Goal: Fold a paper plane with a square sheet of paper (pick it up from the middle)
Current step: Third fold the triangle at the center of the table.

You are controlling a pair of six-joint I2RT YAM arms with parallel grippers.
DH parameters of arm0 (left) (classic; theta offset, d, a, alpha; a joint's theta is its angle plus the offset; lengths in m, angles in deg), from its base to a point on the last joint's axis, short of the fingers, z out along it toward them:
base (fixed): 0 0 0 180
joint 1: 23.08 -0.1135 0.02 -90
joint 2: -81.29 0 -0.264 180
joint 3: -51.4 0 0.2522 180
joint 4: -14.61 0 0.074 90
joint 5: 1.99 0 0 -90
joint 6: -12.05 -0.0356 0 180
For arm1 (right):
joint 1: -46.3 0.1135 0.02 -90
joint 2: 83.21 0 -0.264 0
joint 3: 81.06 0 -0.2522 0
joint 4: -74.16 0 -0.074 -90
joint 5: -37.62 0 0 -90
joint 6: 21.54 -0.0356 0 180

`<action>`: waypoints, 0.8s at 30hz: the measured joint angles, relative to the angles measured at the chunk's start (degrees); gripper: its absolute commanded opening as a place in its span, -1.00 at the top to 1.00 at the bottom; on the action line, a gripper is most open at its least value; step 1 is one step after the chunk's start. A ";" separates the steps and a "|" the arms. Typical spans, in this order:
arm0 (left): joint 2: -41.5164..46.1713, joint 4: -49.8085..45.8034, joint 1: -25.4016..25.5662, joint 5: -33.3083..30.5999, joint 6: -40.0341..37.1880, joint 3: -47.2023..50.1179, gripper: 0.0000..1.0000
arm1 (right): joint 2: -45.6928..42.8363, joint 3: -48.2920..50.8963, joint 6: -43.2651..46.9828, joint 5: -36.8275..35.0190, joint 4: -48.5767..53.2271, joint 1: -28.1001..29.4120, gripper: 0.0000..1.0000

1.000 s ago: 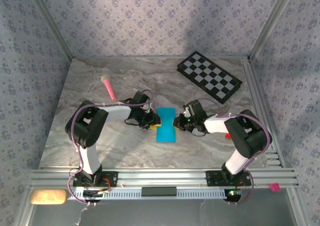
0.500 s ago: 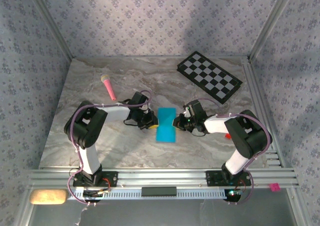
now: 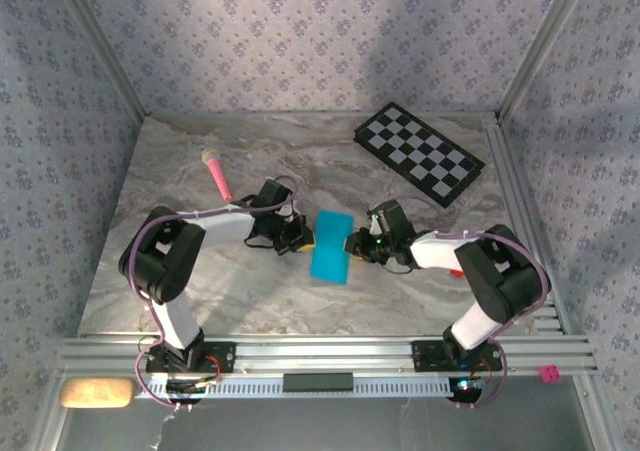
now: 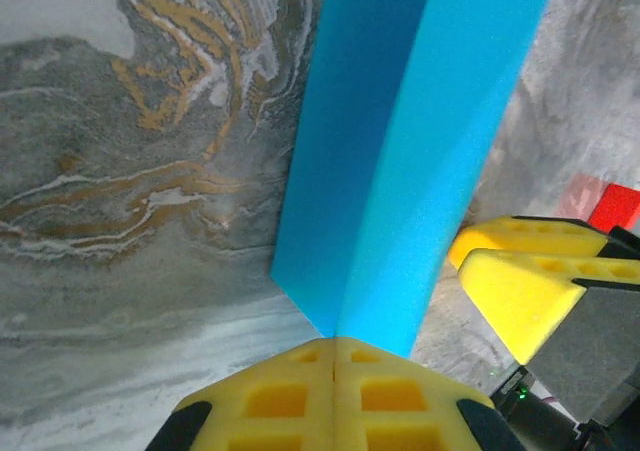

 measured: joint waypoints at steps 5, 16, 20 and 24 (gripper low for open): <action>2.49 -0.81 -0.11 -0.79 1.05 0.35 0.95 | -9.53 0.90 2.27 -6.97 5.31 1.77 -0.18; 4.48 -0.98 -0.11 -1.73 5.14 3.15 0.97 | -23.34 2.14 14.19 -26.95 10.86 14.16 -0.20; 4.48 -0.92 -0.11 -2.12 5.70 3.21 0.98 | -21.99 1.81 22.97 -34.27 11.15 22.77 -0.11; 4.48 -0.79 -0.11 -2.58 6.19 3.87 0.97 | -20.92 1.81 32.89 -35.01 9.18 28.02 -0.10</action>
